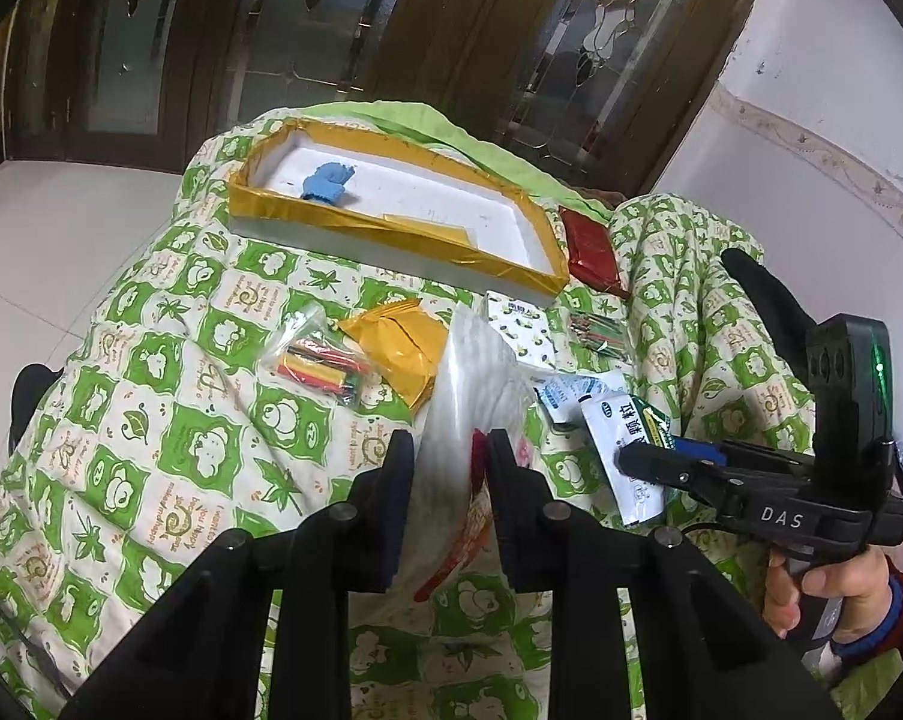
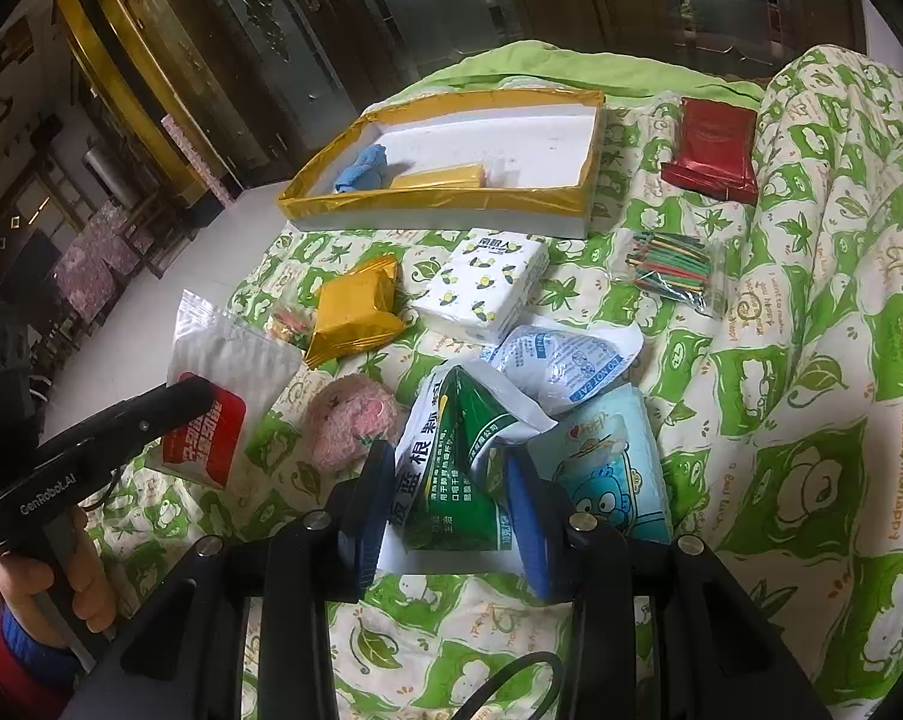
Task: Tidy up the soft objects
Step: 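Carry the wet-wipe pack and green sachet over the tray with both grippers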
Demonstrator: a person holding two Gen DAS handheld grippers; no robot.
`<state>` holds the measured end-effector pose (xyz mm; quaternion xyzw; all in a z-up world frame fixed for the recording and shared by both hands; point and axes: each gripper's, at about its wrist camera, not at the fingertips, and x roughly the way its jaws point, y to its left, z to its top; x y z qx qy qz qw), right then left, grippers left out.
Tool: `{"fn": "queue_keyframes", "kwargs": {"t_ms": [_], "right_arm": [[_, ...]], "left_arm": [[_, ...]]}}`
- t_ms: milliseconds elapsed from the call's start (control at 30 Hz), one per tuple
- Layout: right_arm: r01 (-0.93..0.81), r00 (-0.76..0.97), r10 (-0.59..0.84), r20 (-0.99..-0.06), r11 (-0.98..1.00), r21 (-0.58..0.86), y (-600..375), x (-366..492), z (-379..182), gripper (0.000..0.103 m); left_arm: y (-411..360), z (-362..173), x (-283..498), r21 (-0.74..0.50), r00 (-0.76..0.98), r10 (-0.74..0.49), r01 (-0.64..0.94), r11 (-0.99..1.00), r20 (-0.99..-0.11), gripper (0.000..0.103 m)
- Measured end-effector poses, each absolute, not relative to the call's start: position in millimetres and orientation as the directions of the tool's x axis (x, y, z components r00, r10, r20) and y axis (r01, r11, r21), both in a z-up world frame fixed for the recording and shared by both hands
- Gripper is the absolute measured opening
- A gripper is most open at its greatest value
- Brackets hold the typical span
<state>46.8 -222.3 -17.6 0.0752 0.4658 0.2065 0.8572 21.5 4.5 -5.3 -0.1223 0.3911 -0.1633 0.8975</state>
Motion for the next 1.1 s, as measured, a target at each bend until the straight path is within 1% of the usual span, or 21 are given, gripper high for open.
{"fn": "queue_keyframes", "kwargs": {"t_ms": [333,700,967,1100], "right_arm": [[-0.276,0.500,0.427,-0.753,0.903,0.328,-226.8,46.4,-13.2,0.040],[-0.270,0.526,0.426,-0.736,0.904,0.330,-232.1,52.2,7.3,0.040],[-0.268,0.478,0.466,-0.744,0.884,0.382,-234.6,73.3,18.7,0.040],[-0.275,0.479,0.461,-0.747,0.887,0.372,-231.2,88.9,28.3,0.040]], "left_arm": [[11.0,9.8,19.9,-0.366,0.669,-0.395,0.194,0.910,-0.630,0.024],[14.8,22.1,27.2,-0.345,0.679,-0.376,0.188,0.919,-0.631,0.024],[23.9,33.4,39.6,-0.333,0.693,-0.354,0.172,0.927,-0.628,0.024],[28.0,39.6,46.2,-0.323,0.703,-0.339,0.162,0.932,-0.625,0.024]]}}
